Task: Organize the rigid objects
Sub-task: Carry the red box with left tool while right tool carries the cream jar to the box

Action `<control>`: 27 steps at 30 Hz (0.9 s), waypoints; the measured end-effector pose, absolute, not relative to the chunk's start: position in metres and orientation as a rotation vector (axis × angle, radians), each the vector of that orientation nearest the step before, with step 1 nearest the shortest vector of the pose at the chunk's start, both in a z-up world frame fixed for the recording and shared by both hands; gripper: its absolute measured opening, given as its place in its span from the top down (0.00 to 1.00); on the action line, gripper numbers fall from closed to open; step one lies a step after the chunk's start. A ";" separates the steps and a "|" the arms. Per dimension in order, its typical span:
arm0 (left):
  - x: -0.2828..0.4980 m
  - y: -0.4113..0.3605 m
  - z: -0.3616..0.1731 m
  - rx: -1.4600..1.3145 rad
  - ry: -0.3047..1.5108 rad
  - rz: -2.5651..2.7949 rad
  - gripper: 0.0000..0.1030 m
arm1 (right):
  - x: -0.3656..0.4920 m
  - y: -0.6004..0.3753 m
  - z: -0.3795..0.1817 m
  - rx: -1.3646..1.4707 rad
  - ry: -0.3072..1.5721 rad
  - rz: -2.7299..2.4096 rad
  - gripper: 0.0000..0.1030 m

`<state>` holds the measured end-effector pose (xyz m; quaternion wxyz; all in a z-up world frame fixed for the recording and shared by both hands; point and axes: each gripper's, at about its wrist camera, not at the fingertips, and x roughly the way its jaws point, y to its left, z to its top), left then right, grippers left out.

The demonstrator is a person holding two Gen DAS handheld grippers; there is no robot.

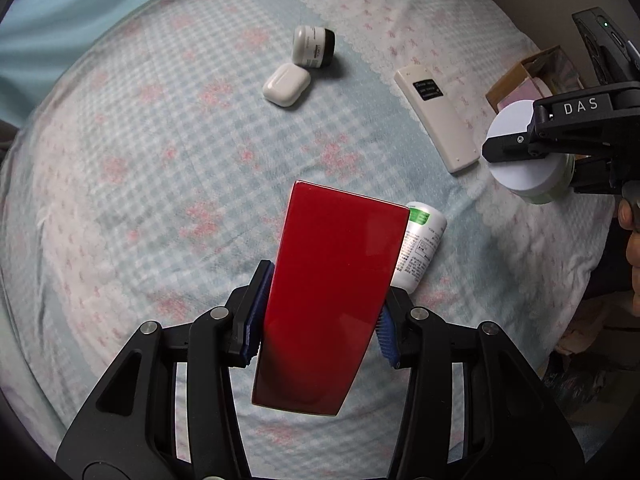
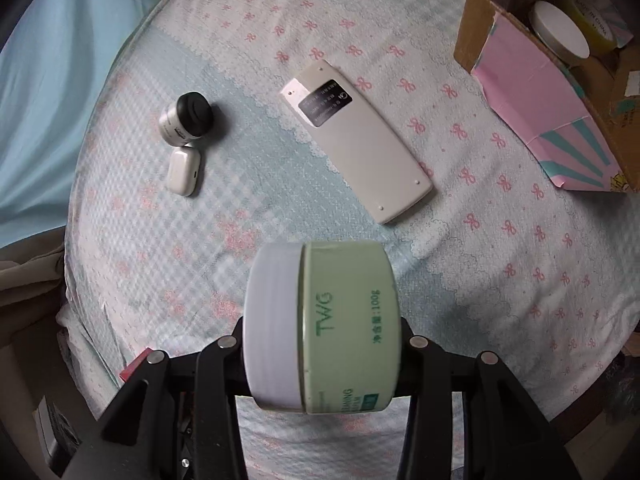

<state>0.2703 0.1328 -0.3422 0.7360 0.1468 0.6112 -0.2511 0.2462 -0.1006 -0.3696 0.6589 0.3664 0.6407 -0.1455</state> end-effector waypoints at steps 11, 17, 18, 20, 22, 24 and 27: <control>0.232 0.078 -0.247 0.254 1.196 -0.620 0.59 | 0.197 -0.137 -0.227 0.543 1.257 -0.063 0.62; 0.201 0.025 -0.207 0.215 1.143 -0.646 0.59 | 0.167 -0.186 -0.182 0.537 1.193 -0.033 0.62; 0.196 0.013 -0.202 0.212 1.133 -0.647 0.59 | 0.163 -0.196 -0.179 0.532 1.189 -0.025 0.62; 0.187 -0.011 -0.194 0.208 1.117 -0.642 0.59 | 0.159 -0.217 -0.177 0.514 1.191 -0.006 0.62; 0.180 -0.036 -0.188 0.196 1.110 -0.631 0.59 | 0.156 -0.238 -0.176 0.489 1.194 0.016 0.62; 0.175 -0.063 -0.185 0.179 1.108 -0.618 0.59 | 0.152 -0.263 -0.175 0.470 1.199 0.032 0.62; 0.170 -0.104 -0.184 0.146 1.109 -0.608 0.59 | 0.148 -0.303 -0.178 0.455 1.207 0.050 0.62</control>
